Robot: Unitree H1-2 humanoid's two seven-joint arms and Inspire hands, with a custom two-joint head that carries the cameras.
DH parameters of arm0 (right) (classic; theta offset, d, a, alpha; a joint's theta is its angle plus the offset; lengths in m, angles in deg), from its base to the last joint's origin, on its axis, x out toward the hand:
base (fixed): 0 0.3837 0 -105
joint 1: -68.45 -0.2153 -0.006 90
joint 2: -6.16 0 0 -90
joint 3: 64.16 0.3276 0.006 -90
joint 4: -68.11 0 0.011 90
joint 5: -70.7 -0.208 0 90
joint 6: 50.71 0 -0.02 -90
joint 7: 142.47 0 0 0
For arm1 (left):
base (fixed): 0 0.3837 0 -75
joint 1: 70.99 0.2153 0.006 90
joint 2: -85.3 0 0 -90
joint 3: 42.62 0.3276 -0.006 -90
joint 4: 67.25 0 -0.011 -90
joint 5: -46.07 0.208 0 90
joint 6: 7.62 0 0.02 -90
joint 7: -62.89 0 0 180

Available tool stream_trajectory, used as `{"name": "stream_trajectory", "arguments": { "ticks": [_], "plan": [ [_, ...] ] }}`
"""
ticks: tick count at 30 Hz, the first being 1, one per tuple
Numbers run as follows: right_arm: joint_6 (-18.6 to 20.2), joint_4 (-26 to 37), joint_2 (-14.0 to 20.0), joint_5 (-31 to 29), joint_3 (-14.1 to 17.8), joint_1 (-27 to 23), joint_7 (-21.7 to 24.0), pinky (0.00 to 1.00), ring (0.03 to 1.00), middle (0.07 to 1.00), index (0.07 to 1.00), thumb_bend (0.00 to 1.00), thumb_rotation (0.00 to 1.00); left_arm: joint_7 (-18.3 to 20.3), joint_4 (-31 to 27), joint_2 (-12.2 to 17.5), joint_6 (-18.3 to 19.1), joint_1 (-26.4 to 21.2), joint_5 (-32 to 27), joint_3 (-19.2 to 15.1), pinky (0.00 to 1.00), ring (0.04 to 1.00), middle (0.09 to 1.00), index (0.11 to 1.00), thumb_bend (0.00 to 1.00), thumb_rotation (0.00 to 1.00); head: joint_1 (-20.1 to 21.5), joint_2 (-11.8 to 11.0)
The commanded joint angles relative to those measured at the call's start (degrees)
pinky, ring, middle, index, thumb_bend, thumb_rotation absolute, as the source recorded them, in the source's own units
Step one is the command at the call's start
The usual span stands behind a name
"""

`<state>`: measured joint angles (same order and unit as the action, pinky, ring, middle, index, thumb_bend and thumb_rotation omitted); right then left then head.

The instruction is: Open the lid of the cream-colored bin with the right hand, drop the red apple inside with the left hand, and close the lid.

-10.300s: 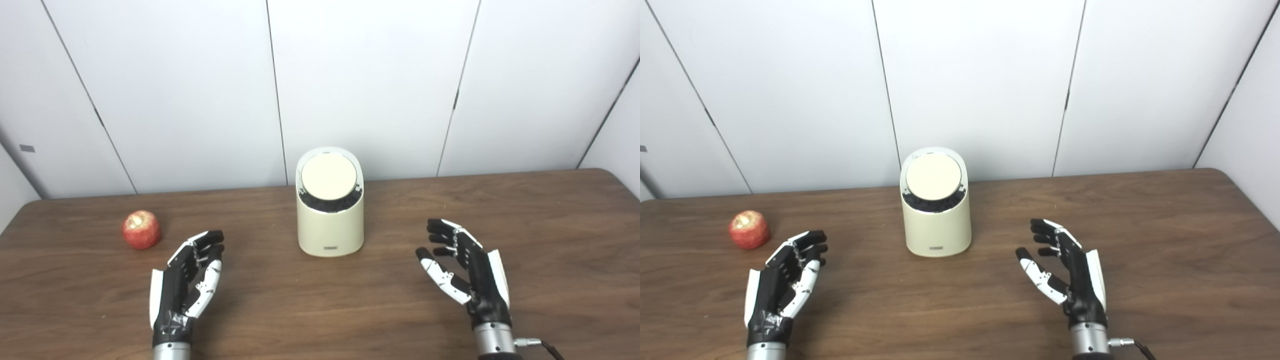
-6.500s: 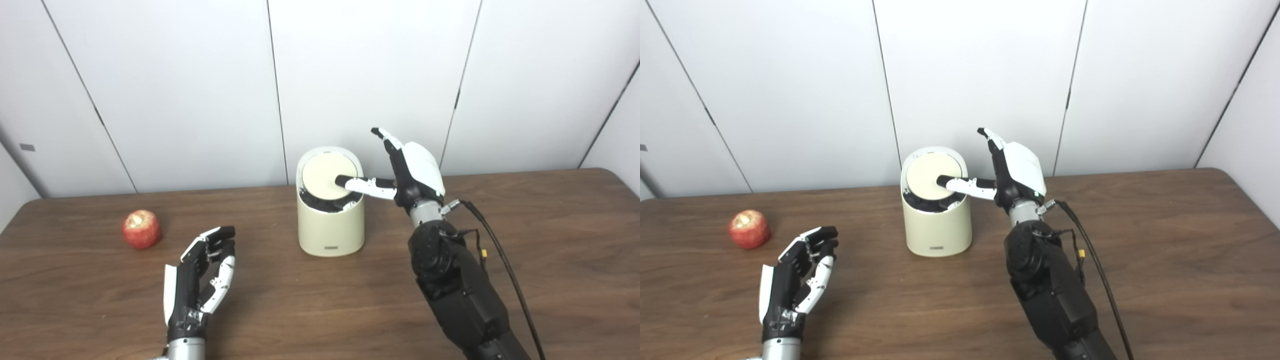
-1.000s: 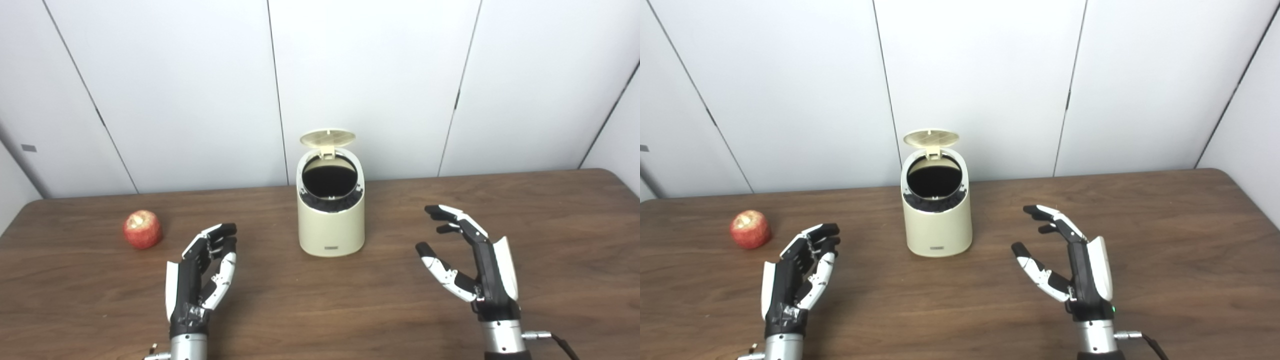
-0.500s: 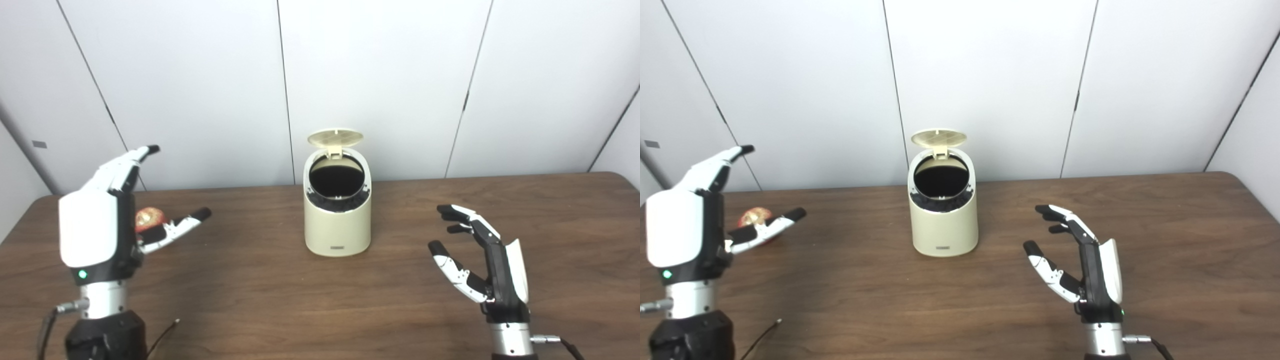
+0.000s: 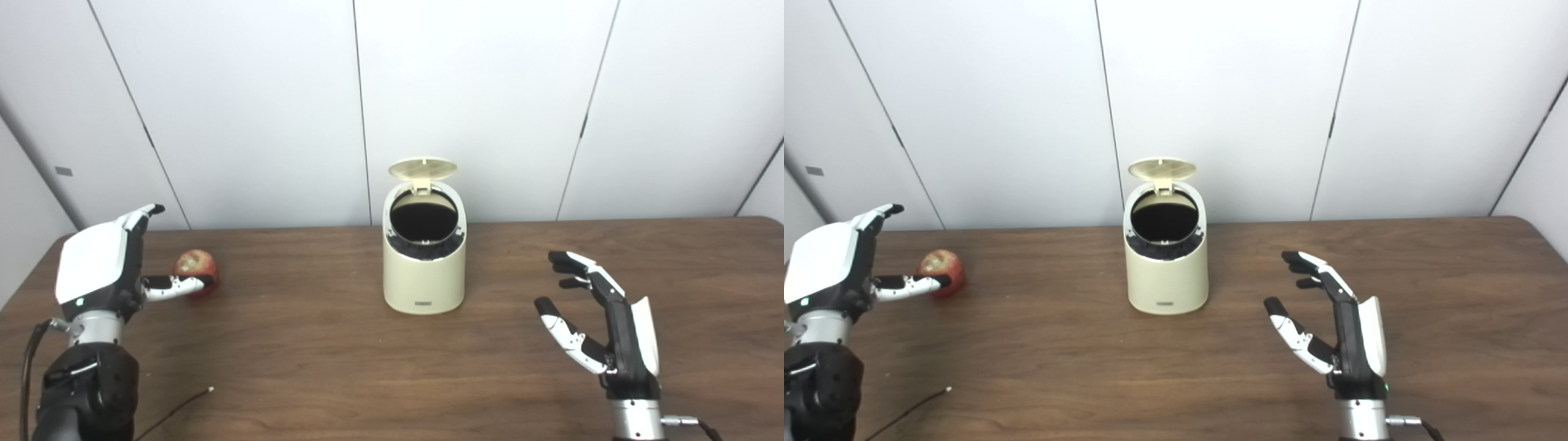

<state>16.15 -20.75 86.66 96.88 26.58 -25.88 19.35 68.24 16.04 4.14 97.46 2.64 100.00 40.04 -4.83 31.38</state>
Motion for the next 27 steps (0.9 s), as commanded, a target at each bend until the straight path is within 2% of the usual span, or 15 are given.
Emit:
{"name": "stream_trajectory", "arguments": {
  "ticks": [1,4,6,8,11,14,18,21,27],
  "plan": [
    [-1.9,-0.8,1.3,-0.2,0.7,-0.9,-0.3,0.61,0.711,0.735,0.733,0.24,0.45,-1.3,0.8,1.3,0.8,-2.8,-0.1,0.8,0.73,0.851,0.856,0.863,1.0,0.36,-0.3,-0.1],
    [-2.6,-1.9,1.9,-0.4,0.9,-1.4,-0.5,0.6,0.708,0.733,0.727,0.24,0.44,-1.7,2.8,1.2,1.3,-3.1,-1.3,1.8,0.74,0.858,0.865,0.868,1.0,0.38,-1.8,-0.5],
    [-3.1,-3.0,2.5,-1.1,0.9,-1.7,-0.6,0.6,0.706,0.731,0.727,0.24,0.42,0.2,3.2,1.6,3.1,-3.3,0.1,3.7,0.75,0.874,0.883,0.89,1.0,0.42,-3.6,-1.0],
    [-3.4,-3.6,2.9,-1.6,1.0,-1.9,-0.6,0.61,0.709,0.734,0.73,0.24,0.42,1.3,3.7,2.5,3.8,-3.1,1.3,5.9,0.8,0.892,0.898,0.901,1.0,0.44,-4.5,-1.3],
    [-3.6,-4.6,3.7,-1.3,0.9,-2.1,-1.3,0.61,0.708,0.733,0.728,0.24,0.48,1.1,5.0,2.7,5.1,-2.8,3.1,8.6,0.84,0.891,0.881,0.885,1.0,0.43,-7.2,-2.1],
    [-3.7,-5.2,4.8,-1.7,0.4,-2.3,-2.1,0.58,0.691,0.722,0.715,0.23,0.47,0.7,6.0,2.5,6.0,-2.8,4.1,10.3,0.83,0.887,0.878,0.89,1.0,0.42,-9.8,-2.6],
    [-3.8,-5.4,6.3,-3.1,-0.2,-2.5,-2.5,0.58,0.695,0.726,0.717,0.21,0.4,1.0,7.0,2.0,7.5,-3.3,4.0,12.0,0.84,0.908,0.897,0.905,1.0,0.42,-13.8,-3.3],
    [-3.7,-4.7,6.6,-3.7,0.1,-2.4,-2.3,0.55,0.672,0.713,0.706,0.2,0.38,1.0,7.7,1.6,8.6,-3.8,4.4,13.1,0.86,0.924,0.909,0.904,1.0,0.42,-16.4,-4.0],
    [-3.6,-2.9,6.9,-6.5,0.9,-2.4,0.5,0.54,0.689,0.717,0.701,0.16,0.31,-0.9,10.3,0.2,11.1,-5.4,5.8,14.5,0.87,0.935,0.918,0.909,1.0,0.41,-21.1,-5.7]
  ]
}}
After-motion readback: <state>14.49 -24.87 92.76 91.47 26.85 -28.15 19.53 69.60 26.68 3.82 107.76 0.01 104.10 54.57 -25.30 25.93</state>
